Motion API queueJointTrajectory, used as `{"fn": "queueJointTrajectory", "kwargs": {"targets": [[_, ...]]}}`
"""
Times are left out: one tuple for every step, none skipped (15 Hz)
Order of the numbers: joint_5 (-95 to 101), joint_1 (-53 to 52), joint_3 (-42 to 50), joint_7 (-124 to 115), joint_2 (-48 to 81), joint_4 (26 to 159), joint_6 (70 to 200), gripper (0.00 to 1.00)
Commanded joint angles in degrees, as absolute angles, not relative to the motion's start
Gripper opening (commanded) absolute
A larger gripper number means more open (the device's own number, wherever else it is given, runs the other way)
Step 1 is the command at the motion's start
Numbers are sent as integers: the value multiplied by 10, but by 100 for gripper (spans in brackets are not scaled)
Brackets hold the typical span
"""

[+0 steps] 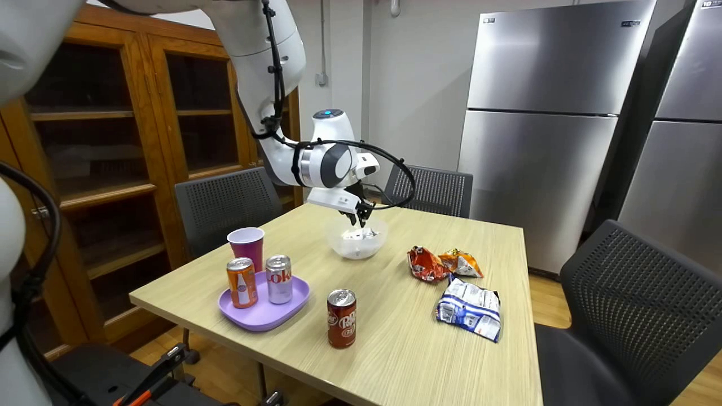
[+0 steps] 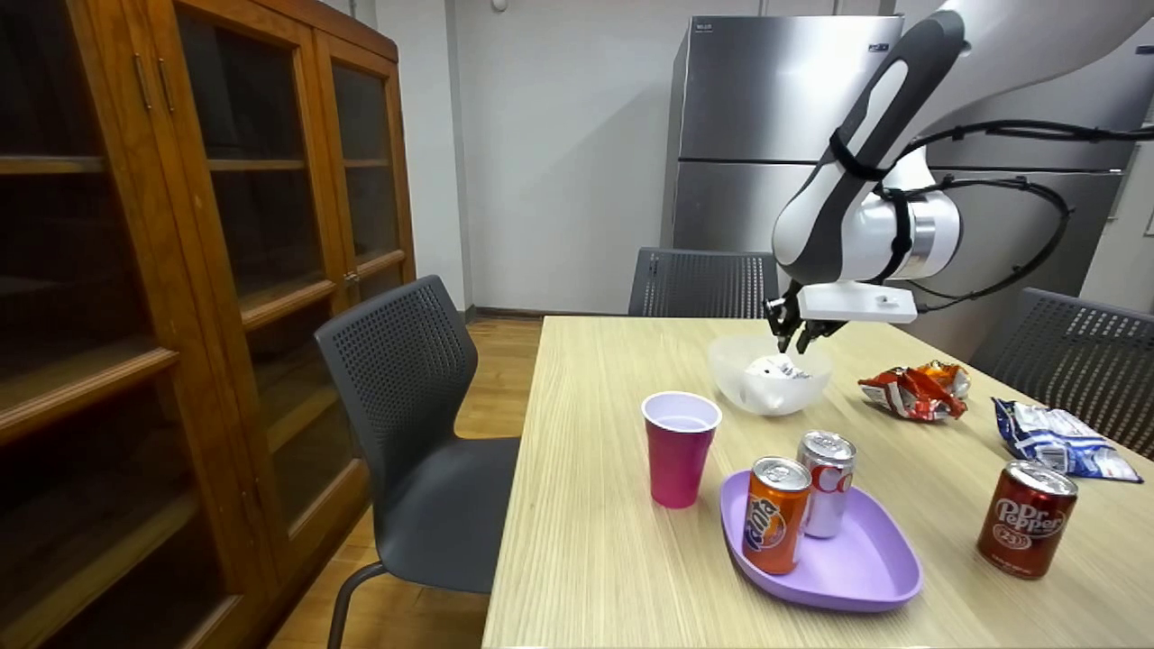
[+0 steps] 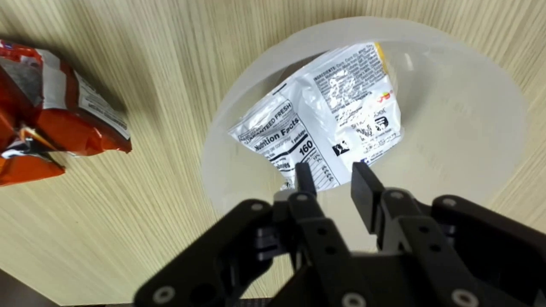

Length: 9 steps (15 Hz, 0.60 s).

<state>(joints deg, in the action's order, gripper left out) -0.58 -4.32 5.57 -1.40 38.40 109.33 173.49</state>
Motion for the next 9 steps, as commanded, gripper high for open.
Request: {"fn": "queueJointTrajectory", "kwargs": {"targets": [[-1, -44, 62, -28, 374, 1087, 1718, 62], [-1, -41, 62, -27, 369, 1091, 1719, 70], [-2, -36, 63, -25, 362, 1096, 1718, 77], [-3, -32, 63, -25, 358, 1098, 1716, 84], [-4, -24, 62, -22, 351, 1102, 1713, 92], [-4, -21, 65, -22, 346, 1104, 1712, 100], [-4, -13, 65, -19, 340, 1108, 1713, 100], [-4, -7, 68, -19, 336, 1111, 1715, 100], [-4, -3, 72, -20, 332, 1112, 1714, 100]]}}
